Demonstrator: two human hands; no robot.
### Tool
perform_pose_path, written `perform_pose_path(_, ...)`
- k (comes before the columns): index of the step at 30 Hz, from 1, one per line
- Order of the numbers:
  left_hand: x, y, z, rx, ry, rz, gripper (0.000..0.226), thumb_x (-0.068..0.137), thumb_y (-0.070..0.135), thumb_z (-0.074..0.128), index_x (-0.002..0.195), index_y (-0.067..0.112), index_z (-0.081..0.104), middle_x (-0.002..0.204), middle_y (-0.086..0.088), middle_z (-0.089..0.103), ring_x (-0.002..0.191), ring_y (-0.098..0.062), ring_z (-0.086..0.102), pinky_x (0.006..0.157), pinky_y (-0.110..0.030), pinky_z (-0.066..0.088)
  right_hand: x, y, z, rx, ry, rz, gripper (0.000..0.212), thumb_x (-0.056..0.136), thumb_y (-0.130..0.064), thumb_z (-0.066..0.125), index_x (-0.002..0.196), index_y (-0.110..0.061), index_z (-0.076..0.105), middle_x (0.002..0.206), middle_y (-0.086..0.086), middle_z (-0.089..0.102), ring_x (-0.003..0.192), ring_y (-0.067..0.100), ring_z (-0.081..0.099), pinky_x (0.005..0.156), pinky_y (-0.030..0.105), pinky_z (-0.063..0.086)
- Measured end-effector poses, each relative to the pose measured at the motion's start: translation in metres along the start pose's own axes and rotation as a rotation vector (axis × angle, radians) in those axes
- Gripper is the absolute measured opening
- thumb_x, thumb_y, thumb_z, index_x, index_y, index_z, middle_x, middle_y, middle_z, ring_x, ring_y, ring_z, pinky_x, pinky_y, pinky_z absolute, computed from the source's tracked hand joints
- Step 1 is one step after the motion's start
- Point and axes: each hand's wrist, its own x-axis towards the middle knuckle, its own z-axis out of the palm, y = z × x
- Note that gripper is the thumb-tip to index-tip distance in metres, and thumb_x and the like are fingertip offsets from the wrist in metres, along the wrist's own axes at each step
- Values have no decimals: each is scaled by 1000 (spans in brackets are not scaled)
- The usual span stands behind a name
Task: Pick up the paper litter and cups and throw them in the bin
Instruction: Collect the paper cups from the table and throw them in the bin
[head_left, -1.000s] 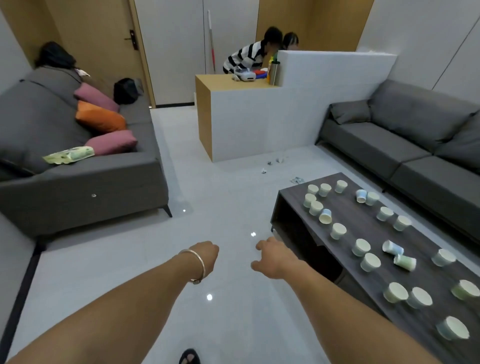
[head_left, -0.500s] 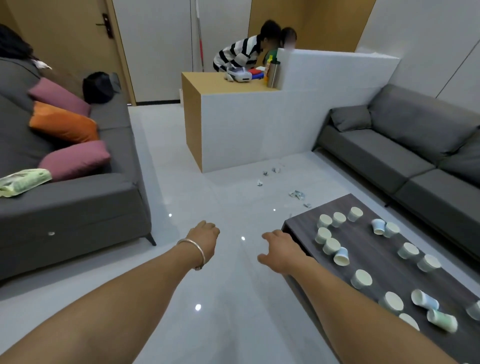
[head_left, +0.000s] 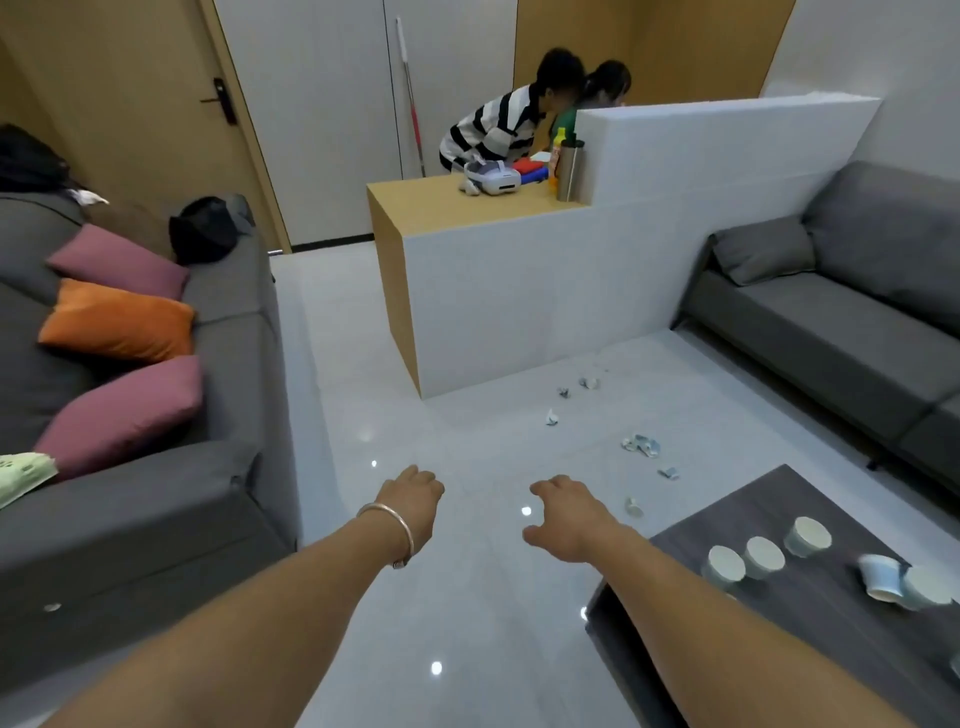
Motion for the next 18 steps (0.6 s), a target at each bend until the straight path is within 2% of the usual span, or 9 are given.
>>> perform_pose_path(3,57,-5,-20,-36,17,-14,55,86,-3,43,139,11,39,148,-5,31,142,-25,18,111,-37,29,50,13,-34,-9,34,3,70,92,-42,55,151,-18,27,151,7,30,138,27,29,110,42,33)
perform_pose_path(6,109,-8,-24,-32,-4,24,52,84,-3,41,135,11,43,142,-6,37,135,-24,26,106,-37,33,97,23,-54,-16,21,10,70,91,-43,56,150,-18,27,151,7,29,139,27,28,111,43,33)
perform_pose_path(12,253,-30,-33,-65,-18,105,53,87,-2,39,138,12,41,146,-5,34,139,-24,23,109,-38,31,213,44,-92,-21,25,83,73,90,-43,57,151,-20,24,153,5,26,140,26,25,111,43,31)
perform_pose_path(18,403,-46,-80,-77,10,203,54,85,-3,43,137,12,42,142,-5,39,135,-24,29,108,-37,33,310,71,-146,33,55,211,72,90,-45,56,151,-21,26,154,3,25,140,25,25,112,42,30)
